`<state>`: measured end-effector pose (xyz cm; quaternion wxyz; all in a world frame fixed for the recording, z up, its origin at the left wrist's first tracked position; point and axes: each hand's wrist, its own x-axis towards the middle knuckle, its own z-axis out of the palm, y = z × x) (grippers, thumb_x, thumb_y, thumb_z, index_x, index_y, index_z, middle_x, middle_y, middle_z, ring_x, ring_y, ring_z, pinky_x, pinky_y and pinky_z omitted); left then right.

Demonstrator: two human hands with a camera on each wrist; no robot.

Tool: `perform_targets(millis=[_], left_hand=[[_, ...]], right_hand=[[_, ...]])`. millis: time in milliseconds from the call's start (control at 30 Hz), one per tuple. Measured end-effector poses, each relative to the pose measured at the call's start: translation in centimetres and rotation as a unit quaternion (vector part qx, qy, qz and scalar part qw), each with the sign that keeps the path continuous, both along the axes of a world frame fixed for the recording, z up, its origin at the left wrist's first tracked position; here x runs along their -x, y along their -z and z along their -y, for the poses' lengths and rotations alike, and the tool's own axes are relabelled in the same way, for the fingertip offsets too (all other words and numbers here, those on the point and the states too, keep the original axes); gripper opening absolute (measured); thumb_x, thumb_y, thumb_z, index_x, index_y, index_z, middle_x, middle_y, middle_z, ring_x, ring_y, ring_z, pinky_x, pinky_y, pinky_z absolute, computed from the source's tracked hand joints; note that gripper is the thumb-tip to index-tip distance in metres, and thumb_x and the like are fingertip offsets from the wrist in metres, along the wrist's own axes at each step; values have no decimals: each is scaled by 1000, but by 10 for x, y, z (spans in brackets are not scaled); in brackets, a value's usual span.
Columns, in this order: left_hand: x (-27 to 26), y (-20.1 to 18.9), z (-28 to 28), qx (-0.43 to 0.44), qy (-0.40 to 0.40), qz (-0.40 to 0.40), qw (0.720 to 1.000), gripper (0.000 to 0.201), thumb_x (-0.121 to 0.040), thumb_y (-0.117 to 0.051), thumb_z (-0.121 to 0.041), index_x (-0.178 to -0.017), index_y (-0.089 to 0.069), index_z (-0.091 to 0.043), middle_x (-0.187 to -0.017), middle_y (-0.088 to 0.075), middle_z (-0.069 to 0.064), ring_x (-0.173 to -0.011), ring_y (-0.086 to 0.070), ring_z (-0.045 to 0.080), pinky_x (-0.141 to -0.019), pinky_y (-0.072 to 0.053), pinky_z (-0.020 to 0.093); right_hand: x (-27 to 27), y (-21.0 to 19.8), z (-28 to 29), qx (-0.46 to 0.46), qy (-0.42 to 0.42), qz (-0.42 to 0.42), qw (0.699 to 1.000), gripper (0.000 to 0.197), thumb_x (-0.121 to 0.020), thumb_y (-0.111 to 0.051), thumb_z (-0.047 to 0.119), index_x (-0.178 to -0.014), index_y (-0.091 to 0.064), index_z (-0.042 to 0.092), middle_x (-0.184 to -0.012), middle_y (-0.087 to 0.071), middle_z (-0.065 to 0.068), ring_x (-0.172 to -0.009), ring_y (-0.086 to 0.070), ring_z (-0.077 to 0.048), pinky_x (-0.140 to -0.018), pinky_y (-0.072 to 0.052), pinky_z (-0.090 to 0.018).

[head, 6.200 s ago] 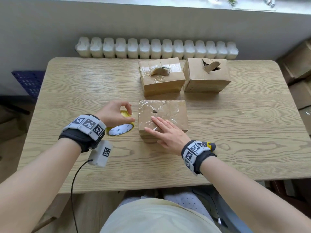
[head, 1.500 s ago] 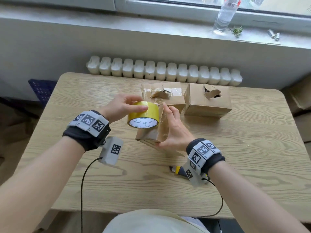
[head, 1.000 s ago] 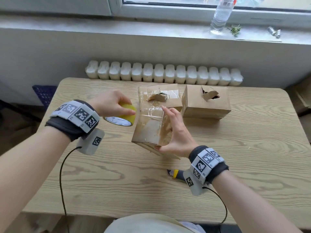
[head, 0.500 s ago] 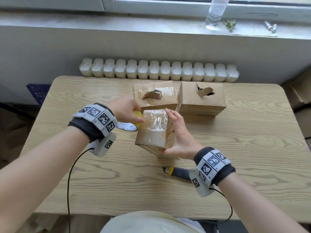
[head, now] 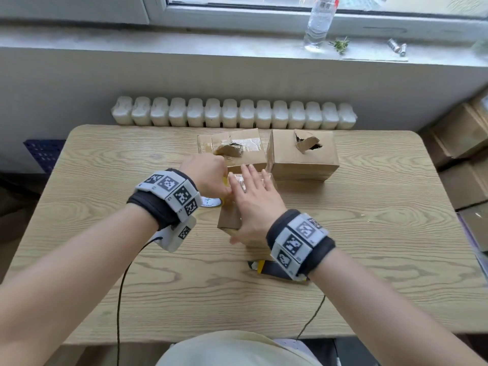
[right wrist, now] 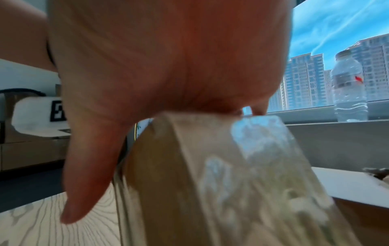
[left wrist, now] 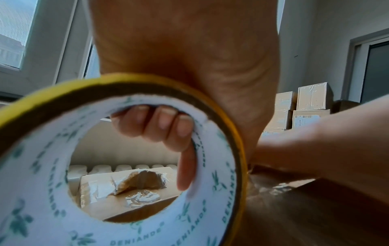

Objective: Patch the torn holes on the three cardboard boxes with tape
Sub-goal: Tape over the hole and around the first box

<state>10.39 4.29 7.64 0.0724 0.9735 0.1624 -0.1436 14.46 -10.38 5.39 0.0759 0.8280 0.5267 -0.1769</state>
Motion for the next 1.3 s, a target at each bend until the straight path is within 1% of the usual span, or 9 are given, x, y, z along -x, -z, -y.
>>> perform_targets(millis=[200, 267, 467, 567, 633, 733, 933, 1033, 1300], left_hand=[[7, 0, -6, 50, -8, 8, 999, 38, -75, -52, -56, -59, -55, -22, -67, -61, -1, -71, -60, 23, -68, -53, 35], [13, -3, -15, 105, -29, 28, 994, 48, -76, -52, -60, -76, -68, -16, -79, -68, 3, -77, -62, 24, -73, -53, 40], [29, -28, -44, 416, -86, 171, 889, 63, -69, -55, -55, -75, -61, 8, -70, -51, 10, -66, -45, 17, -66, -32, 30], [33, -34, -43, 479, -92, 177, 855, 31, -75, -61, -42, -63, -65, -14, -61, -55, -4, -59, -50, 8, -58, -37, 14], [34, -32, -41, 484, -84, 186, 851, 50, -72, -62, -49, -71, -61, 1, -65, -52, 5, -61, -49, 13, -55, -36, 15], [31, -28, -39, 457, -75, 193, 865, 68, -69, -62, -54, -78, -59, 13, -65, -48, 11, -59, -43, 17, -52, -31, 20], [28, -25, -41, 365, -58, 149, 917, 44, -82, -69, -39, -50, -46, -20, -45, -34, -12, -43, -31, 4, -43, -22, 16], [28, -26, -48, 314, -48, 131, 939, 43, -83, -68, -34, -47, -49, -22, -43, -39, -11, -42, -34, 6, -45, -25, 19], [32, -7, -54, 142, -59, 16, 988, 53, -69, -67, -65, -61, -60, -12, -58, -60, 5, -49, -49, 13, -48, -38, 29]], right_hand=[[0, -2, -10, -1, 17, 11, 1000, 124, -61, -76, 47, -149, 2, 4, -152, -12, -24, -143, -5, -37, -117, 1, -52], [-6, -4, -6, -18, 21, -11, 1000, 125, -58, -76, 48, -149, -1, 6, -149, -17, -23, -141, -10, -37, -117, -2, -53], [-18, -11, 4, -127, 61, -111, 984, 133, -53, -81, 48, -150, 3, 12, -147, -18, -18, -141, -8, -32, -117, 2, -49], [-21, -2, 5, -197, 72, -146, 967, 137, -47, -84, 48, -150, 2, 17, -142, -20, -14, -137, -14, -31, -117, 1, -46], [-20, 7, 6, -233, 81, -169, 954, 139, -46, -84, 50, -150, 2, 20, -140, -22, -10, -134, -17, -29, -115, 0, -38], [-16, 19, 8, -263, 93, -211, 937, 139, -43, -74, 63, -151, 3, 21, -140, -22, -7, -132, -18, -25, -114, -2, -35], [-13, 33, 12, -301, 93, -272, 909, 133, -47, -77, 55, -151, -3, 16, -144, -21, -6, -134, -18, -20, -115, -19, -52], [-20, 40, 19, -311, 102, -276, 904, 131, -49, -83, 46, -151, -4, 17, -144, -21, -6, -131, -20, -16, -113, -24, -45], [-41, 51, 40, -287, 100, -290, 908, 132, -51, -88, 33, -150, -2, 14, -148, -12, -1, -138, -15, -13, -116, -25, -43]])
